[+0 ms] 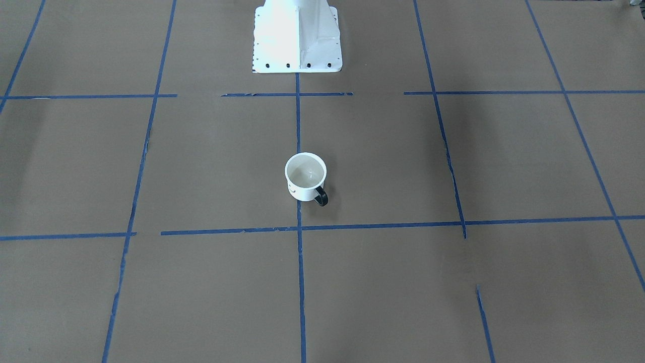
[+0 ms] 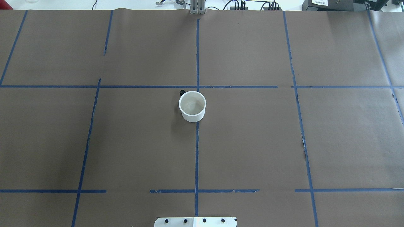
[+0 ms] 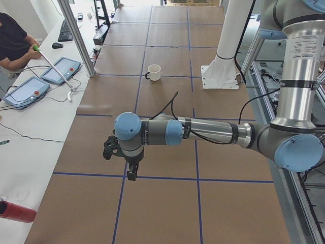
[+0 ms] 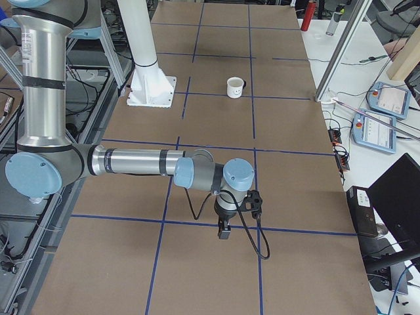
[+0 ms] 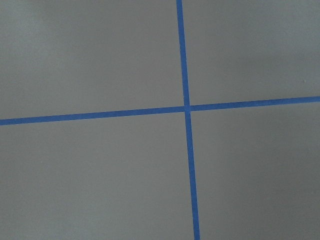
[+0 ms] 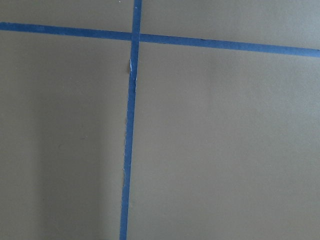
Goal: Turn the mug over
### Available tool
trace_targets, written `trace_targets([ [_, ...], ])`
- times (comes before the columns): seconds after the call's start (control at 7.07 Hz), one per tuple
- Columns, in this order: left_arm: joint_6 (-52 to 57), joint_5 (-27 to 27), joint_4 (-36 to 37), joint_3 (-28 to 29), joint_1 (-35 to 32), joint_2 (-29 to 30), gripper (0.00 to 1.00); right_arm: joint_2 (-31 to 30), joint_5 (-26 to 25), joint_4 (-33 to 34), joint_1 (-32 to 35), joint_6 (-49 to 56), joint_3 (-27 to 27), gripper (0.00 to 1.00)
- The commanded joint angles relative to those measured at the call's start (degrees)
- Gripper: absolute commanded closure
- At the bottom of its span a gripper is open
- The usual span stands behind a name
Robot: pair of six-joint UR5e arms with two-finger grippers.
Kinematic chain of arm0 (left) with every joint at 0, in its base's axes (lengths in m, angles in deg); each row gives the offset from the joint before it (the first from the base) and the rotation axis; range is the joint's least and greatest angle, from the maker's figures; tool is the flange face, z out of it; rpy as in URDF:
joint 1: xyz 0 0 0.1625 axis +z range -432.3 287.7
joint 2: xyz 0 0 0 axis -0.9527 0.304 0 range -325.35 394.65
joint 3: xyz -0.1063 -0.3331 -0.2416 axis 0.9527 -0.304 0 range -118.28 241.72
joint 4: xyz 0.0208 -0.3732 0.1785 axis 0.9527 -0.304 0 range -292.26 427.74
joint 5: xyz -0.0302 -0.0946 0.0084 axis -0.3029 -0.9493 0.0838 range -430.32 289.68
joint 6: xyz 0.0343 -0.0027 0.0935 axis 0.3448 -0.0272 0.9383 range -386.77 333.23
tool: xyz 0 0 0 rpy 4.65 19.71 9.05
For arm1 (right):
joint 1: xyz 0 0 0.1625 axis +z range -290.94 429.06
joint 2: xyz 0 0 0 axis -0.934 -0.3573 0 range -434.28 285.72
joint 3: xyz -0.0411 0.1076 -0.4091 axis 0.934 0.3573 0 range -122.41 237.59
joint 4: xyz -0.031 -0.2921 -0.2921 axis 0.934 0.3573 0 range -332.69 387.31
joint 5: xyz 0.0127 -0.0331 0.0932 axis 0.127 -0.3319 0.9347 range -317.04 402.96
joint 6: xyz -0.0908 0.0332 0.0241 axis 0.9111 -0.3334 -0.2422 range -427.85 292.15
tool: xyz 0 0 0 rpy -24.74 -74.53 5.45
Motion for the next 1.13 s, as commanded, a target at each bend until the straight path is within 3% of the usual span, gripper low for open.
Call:
trace_targets([
  [0.0,-0.34,-0.01,-0.24,1.32,0.89,-0.05,0.0,0.0,0.0,0.0,0.0,0.0,0.0,0.0],
  [0.99,-0.34,-0.1,-0.33,0.89,2.13,0.21,0.0,0.0,0.0,0.0,0.0,0.0,0.0,0.0],
])
